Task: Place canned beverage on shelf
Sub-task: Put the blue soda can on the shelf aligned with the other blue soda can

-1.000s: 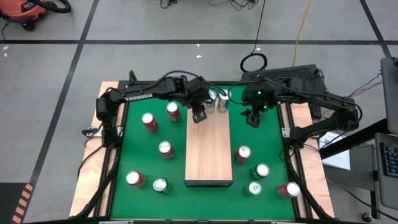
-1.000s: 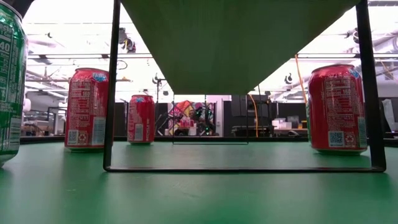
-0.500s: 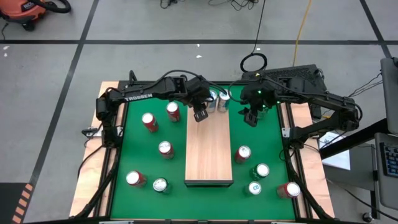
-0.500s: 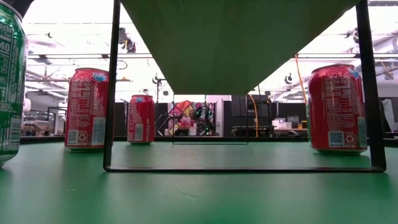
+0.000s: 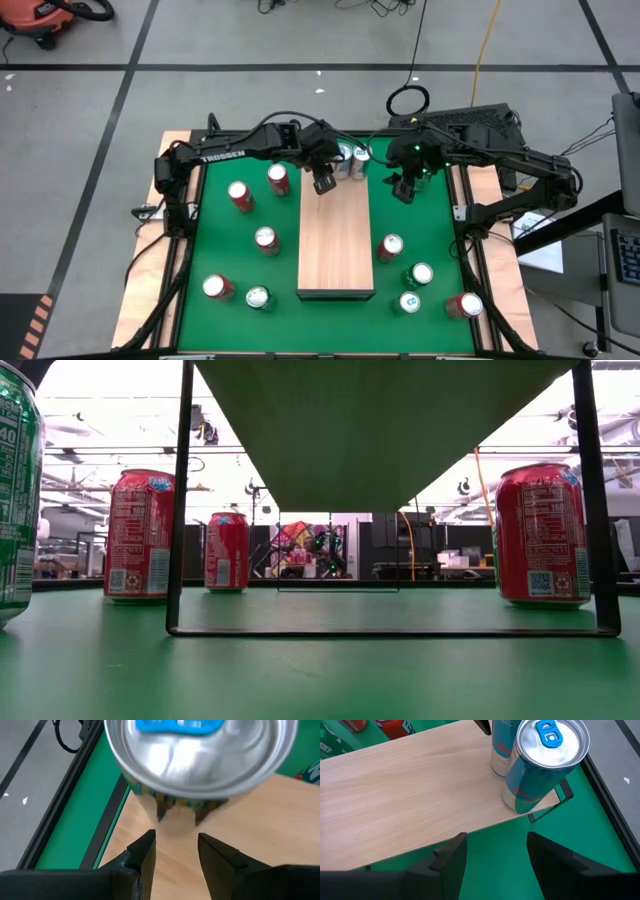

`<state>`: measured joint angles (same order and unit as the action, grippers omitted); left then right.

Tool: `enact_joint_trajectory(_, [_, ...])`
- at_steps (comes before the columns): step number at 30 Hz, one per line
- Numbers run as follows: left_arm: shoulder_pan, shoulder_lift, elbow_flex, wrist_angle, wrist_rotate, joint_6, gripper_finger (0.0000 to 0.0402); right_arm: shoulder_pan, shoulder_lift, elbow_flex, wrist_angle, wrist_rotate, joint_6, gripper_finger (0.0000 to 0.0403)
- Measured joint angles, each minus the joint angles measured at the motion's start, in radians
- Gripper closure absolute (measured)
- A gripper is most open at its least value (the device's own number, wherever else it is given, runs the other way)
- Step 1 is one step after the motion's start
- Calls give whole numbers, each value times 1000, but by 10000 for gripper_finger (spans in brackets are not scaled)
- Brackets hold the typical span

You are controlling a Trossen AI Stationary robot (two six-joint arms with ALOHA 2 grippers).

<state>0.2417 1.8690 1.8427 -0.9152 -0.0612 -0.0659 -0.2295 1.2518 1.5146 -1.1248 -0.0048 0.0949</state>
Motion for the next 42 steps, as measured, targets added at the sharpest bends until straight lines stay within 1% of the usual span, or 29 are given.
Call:
enact_joint_trajectory(6, [0,0,23,-144,2,-9,261,0,-3,0,-4,0,-5,207])
enact_joint_trajectory(10, [-15,-7,40,-234,17,-58,261,0,-13,0,-9,-15,-7,207])
enact_joint_trajectory(14, [-48,-47,44,-275,36,-136,261,1,-30,0,-11,-59,-4,207])
enact_joint_trajectory(16, [-69,-68,44,-285,36,-177,261,2,-42,0,-17,-103,10,207])
enact_joint_trajectory(19, [-101,-90,44,-300,25,-248,261,6,-65,0,-39,-179,54,207])
enact_joint_trajectory(22, [-135,-108,45,-319,21,-310,261,37,-96,0,-36,-227,107,207])
enact_joint_trajectory(27, [-196,-118,44,-333,22,-374,261,156,-147,0,-36,-237,204,207])
enact_joint_trajectory(30, [-226,-121,44,-335,22,-348,261,252,-153,0,-37,-232,304,207])
enact_joint_trajectory(32, [-235,-122,44,-330,11,-316,261,324,-151,0,-38,-203,371,207])
enact_joint_trajectory(37, [-238,-123,44,-324,-7,-289,261,492,-121,0,-34,-134,510,207])
enact_joint_trajectory(40, [-247,-131,44,-340,-1,-295,261,583,-93,0,-32,-129,579,206])
enact_joint_trajectory(42, [-259,-135,44,-354,-15,-325,261,633,-70,0,-33,-125,631,206])
